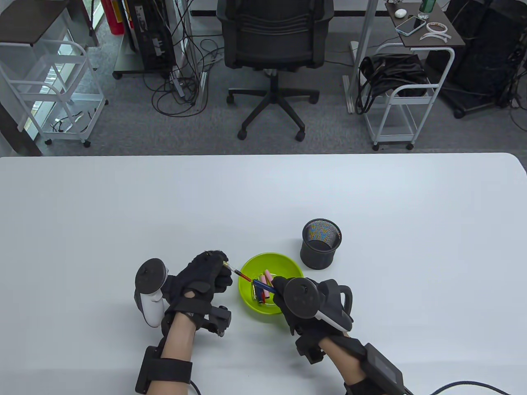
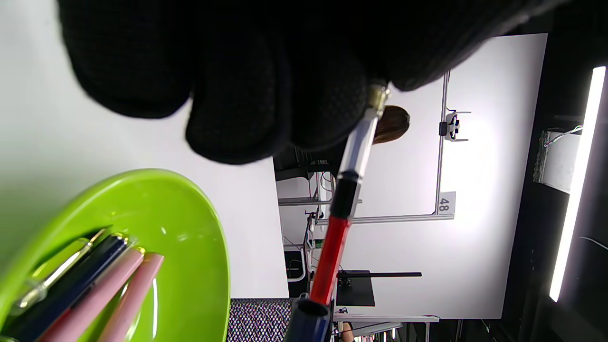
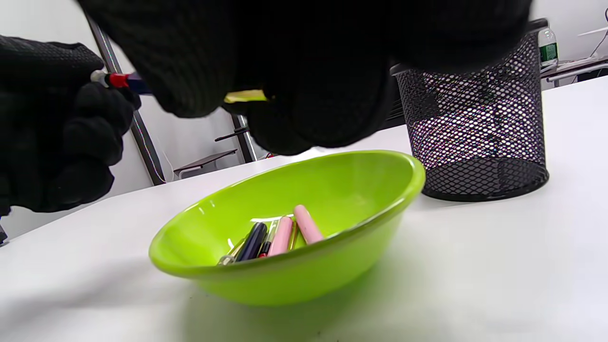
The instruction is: Assemble fountain pens from components
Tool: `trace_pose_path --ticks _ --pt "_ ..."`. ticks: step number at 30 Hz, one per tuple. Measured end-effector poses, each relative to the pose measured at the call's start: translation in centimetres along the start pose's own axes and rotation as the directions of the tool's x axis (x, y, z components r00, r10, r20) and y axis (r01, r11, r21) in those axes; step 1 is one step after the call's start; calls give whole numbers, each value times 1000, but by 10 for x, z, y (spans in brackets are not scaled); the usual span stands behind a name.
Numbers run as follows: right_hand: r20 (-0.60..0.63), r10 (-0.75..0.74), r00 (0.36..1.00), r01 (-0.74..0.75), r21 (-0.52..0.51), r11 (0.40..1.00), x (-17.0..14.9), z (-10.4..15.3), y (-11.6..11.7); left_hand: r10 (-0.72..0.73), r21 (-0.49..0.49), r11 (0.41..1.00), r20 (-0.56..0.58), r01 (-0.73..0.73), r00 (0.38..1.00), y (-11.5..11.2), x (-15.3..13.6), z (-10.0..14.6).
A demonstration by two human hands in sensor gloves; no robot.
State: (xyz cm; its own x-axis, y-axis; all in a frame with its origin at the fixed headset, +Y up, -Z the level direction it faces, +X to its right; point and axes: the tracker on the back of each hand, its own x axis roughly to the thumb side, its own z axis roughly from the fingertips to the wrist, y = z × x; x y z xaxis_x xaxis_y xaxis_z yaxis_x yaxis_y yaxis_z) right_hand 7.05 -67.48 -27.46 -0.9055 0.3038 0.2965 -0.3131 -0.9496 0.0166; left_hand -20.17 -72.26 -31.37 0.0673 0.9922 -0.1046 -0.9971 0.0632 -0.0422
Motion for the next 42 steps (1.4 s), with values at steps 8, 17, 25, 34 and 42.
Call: trace_pose_path --ticks 8,17,25,34,42 --pt "5 3 1000 -3 -5 1000 1 1 1 -8 -2 1000 1 8 1000 -2 0 0" --pt "9 -56 998 56 5 998 -1 0 2 7 2 1000 4 -7 1000 -1 1 0" --pt "1 -115 993 115 22 993 -4 0 3 12 2 1000 8 -12 1000 -1 1 0" --pt "-4 -137 991 137 12 991 -5 0 2 9 6 1000 8 -9 1000 0 1 0" --pt "3 -163 987 162 25 986 -4 0 3 11 -10 1000 11 -10 1000 -2 2 0"
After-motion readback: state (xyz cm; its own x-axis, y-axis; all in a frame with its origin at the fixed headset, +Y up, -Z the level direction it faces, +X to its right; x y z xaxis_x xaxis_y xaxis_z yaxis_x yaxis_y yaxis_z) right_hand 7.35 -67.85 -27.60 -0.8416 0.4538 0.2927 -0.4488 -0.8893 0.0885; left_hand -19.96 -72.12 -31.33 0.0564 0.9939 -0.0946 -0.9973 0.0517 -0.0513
